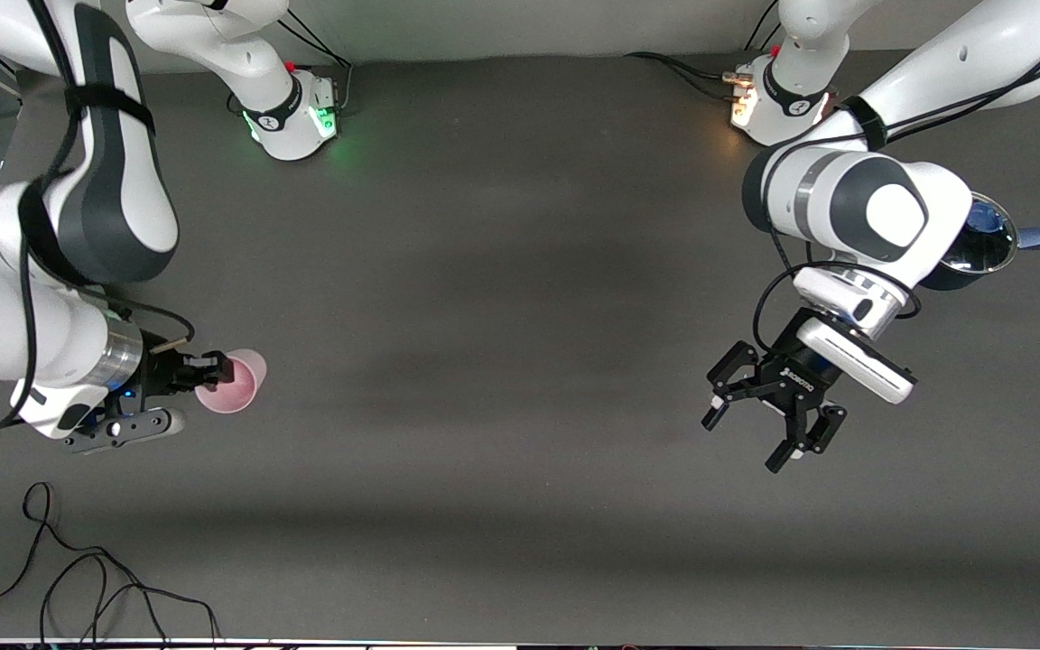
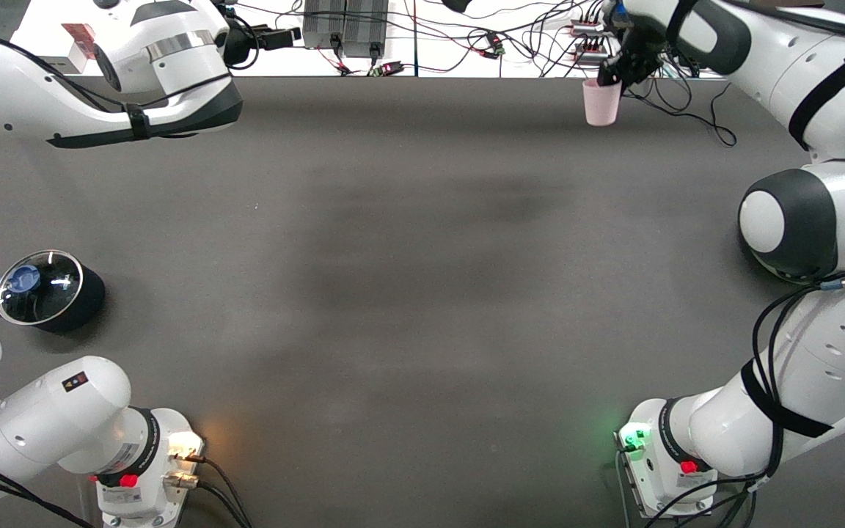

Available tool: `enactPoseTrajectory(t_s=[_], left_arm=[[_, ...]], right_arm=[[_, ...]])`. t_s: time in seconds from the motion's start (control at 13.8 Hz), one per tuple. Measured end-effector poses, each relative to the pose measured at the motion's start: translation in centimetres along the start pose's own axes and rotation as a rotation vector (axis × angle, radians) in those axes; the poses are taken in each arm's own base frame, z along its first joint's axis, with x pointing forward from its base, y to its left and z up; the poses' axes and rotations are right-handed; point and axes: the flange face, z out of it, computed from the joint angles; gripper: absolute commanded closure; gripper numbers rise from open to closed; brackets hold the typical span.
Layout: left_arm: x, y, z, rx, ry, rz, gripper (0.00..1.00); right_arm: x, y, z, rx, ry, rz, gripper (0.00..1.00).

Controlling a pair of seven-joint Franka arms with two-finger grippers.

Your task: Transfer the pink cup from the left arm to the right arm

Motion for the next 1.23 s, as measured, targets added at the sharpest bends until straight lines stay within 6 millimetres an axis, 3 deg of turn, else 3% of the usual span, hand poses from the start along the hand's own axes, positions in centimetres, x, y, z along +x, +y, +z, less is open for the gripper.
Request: enactPoseTrajectory(t_s=[0.22,0.43,1.08,1.16,1.23], left_arm=[[0.1,-0.9,0.0,-0.038,0.019,-0.073,0.00],[0.2,-1.6,0.1,-0.084,0.035,-0.166,0.00],[0.5,-2.4,0.3,-0.222,0.052,-0.468,0.00],[0.6,-2.7,0.3,-0.239,0.053,-0.501,0.00],[0.6,-2.9,0.4,-0.257,0.054,-0.532,0.00]], right_arm=[[-2.1,2.9,7.0,-0.027,0.055,0.003,1.00],[-4.8,3.5,13.3,-0.057,0.107,0.013,1.00],[-9.1,4.2,20.2,-0.102,0.148,0.005,1.00],[-9.2,4.2,20.3,-0.103,0.147,0.004,0.84],[-9.2,4.2,20.2,-0.103,0.148,0.003,0.42]])
